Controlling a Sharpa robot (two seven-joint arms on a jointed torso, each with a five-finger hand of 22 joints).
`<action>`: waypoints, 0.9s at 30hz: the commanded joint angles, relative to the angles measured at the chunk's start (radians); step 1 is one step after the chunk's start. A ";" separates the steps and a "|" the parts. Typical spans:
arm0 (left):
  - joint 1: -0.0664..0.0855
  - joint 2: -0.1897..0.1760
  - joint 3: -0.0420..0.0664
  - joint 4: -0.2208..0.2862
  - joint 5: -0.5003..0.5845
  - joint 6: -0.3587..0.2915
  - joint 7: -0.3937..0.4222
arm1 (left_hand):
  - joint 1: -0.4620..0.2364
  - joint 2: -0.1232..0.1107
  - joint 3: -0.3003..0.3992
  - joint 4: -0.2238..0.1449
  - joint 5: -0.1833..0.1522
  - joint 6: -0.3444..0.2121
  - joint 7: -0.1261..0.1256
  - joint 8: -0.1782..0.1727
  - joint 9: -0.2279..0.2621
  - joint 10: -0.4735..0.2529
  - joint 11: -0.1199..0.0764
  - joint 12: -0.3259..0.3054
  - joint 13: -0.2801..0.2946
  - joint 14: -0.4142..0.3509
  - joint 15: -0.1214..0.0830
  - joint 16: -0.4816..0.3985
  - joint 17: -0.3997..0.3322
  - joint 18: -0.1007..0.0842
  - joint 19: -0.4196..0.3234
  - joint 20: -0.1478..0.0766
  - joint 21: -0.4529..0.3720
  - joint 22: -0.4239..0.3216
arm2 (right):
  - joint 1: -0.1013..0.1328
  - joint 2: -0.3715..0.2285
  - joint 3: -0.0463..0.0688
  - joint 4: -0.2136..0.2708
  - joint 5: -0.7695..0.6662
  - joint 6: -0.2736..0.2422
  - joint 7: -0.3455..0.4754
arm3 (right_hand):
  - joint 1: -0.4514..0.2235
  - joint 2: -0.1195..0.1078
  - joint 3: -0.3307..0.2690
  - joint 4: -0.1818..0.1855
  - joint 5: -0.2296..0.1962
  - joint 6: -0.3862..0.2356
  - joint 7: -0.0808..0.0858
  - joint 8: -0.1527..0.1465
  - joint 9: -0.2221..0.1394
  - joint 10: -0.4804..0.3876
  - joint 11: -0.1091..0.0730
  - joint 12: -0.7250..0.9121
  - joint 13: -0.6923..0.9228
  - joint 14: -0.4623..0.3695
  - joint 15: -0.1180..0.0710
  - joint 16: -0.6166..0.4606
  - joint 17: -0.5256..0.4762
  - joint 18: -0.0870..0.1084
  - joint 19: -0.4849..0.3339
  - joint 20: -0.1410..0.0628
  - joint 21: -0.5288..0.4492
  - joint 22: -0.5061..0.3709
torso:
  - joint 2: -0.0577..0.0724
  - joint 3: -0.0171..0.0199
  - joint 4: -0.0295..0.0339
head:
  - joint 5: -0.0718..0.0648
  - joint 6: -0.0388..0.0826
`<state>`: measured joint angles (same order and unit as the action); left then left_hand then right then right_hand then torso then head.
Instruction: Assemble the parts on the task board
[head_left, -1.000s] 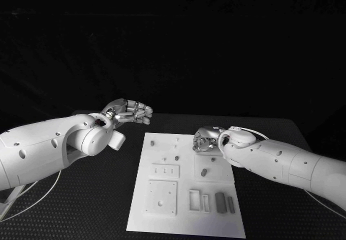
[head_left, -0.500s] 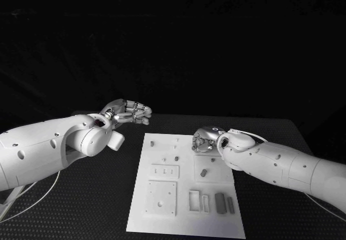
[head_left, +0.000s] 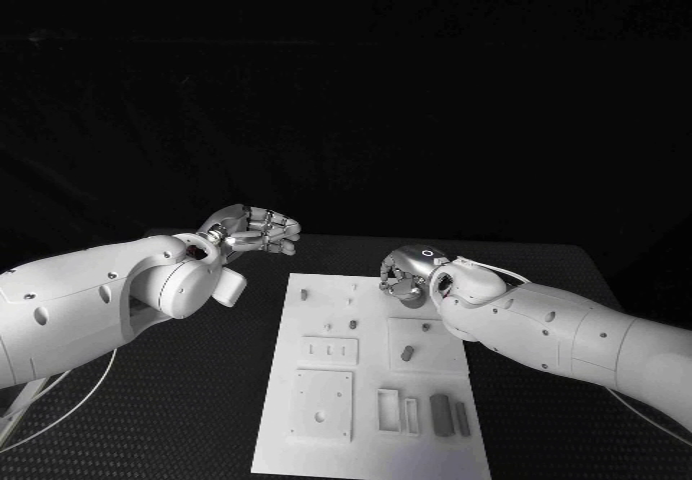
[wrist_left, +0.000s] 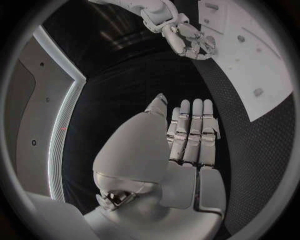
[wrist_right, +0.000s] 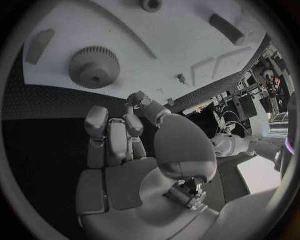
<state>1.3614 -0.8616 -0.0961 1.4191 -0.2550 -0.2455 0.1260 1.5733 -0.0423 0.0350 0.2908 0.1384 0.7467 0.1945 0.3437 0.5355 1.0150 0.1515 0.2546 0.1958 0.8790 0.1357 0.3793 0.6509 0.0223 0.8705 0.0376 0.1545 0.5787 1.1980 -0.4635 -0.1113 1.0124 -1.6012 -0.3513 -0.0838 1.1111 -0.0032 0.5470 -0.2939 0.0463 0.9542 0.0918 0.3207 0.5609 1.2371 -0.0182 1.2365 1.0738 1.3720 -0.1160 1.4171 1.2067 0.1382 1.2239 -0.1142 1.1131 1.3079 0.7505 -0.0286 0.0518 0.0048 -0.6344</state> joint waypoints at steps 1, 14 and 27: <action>0.003 0.003 0.001 -0.002 -0.007 0.005 0.016 | -0.009 -0.005 -0.001 0.000 -0.004 0.003 0.011 -0.006 0.002 -0.008 0.000 -0.007 0.001 0.004 0.002 -0.005 0.002 0.013 0.006 0.001 -0.006 -0.002 | 0.000 0.033 0.000 -0.021 -0.035 -0.029 -0.010 | 0.001 -0.005 0.007 0.002 0.002 0.054 -0.001 0.006 0.016 0.004 -0.003 -0.004 -0.001 0.001 -0.009 0.005 -0.001 0.124 0.007 0.003 0.005 0.017 | 0.002 0.0017 0.0008 | -0.001 0.009; 0.006 0.025 0.001 -0.020 -0.009 0.011 0.013 | -0.010 -0.004 0.000 0.000 -0.004 0.003 0.011 -0.007 0.002 -0.008 0.000 -0.007 0.002 0.004 0.002 -0.006 0.004 0.013 0.007 0.001 -0.007 -0.002 | -0.017 0.139 -0.011 -0.133 -0.041 -0.066 -0.006 | 0.001 -0.005 0.010 0.002 0.002 0.054 -0.001 0.005 0.016 0.003 -0.003 -0.007 -0.004 0.000 -0.010 0.004 -0.004 0.124 0.008 0.002 0.006 0.017 | 0.004 0.0012 0.0067 | 0.000 0.018; 0.010 0.024 0.000 -0.019 -0.012 0.010 0.013 | -0.010 -0.004 0.000 0.000 -0.004 0.004 0.011 -0.007 0.003 -0.008 0.000 -0.007 0.002 0.005 0.002 -0.007 0.005 0.012 0.008 0.000 -0.008 -0.002 | -0.018 0.152 -0.015 -0.125 -0.053 -0.093 -0.020 | 0.001 -0.006 0.012 0.002 0.002 0.054 -0.001 0.004 0.016 0.004 -0.003 -0.008 -0.004 0.000 -0.010 0.004 -0.005 0.124 0.008 0.002 0.006 0.017 | 0.005 -0.0002 0.0068 | 0.010 0.018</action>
<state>1.3682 -0.8387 -0.0962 1.3981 -0.2582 -0.2442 0.1261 1.5695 -0.0461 0.0350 0.2908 0.1385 0.7467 0.1945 0.3398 0.5372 1.0150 0.1515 0.2508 0.1965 0.8790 0.1357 0.3754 0.6540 0.0219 0.8704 0.0377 0.1506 0.5780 1.1796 -0.3145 -0.1259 0.8849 -1.6373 -0.4219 -0.0935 1.1045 -0.0098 0.5524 -0.2939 0.0454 0.9694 0.0893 0.3223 0.5668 1.2387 -0.0196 1.2324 1.0711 1.3701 -0.1179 1.4171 1.2025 0.1384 1.2253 -0.1125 1.1130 1.3079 0.7548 -0.0291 0.0597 0.0111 -0.6157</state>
